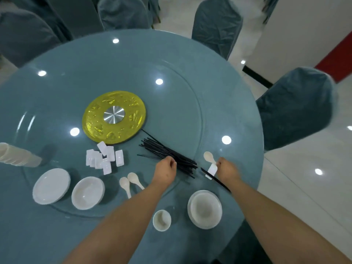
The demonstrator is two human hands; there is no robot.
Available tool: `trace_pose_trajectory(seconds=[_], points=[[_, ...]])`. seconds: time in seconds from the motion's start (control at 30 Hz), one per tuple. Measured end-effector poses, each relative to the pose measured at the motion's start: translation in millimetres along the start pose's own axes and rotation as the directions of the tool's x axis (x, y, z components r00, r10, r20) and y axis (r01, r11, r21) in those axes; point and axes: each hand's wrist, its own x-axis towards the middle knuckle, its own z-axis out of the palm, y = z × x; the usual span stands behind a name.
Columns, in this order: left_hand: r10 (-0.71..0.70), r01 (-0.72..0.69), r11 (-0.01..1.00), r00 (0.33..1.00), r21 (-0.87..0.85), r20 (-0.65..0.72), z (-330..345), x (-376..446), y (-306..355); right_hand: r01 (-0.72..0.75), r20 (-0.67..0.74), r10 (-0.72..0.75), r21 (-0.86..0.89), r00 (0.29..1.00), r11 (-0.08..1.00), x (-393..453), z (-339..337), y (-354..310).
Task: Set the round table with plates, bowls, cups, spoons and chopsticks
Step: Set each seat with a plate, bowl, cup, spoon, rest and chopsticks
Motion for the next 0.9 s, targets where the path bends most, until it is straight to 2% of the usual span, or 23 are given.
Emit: trace_pose_trajectory(seconds=[0.17, 0.5, 0.77, 0.9], points=[[0.006, -0.007, 0.998, 1.0, 0.059, 0.021, 14, 0, 7, -0.102, 0.014, 0.103, -0.051, 0.995, 0.993, 15, 0, 37], [-0.061, 0.056, 0.986, 0.998, 0.156, 0.032, 21, 8, 4, -0.142, 0.084, 0.14, 0.021, 0.987, 0.99, 24, 18, 52], [-0.049, 0.045, 0.992, 0.998, 0.119, 0.034, 25, 4, 9, -0.174, 0.043, 0.17, 0.113, 0.985, 0.978, 26, 20, 55], [-0.053, 0.047, 0.992, 0.998, 0.117, 0.044, 19, -5, 9, -0.139, 0.006, 0.139, 0.108, 0.99, 0.984, 14, 16, 54]])
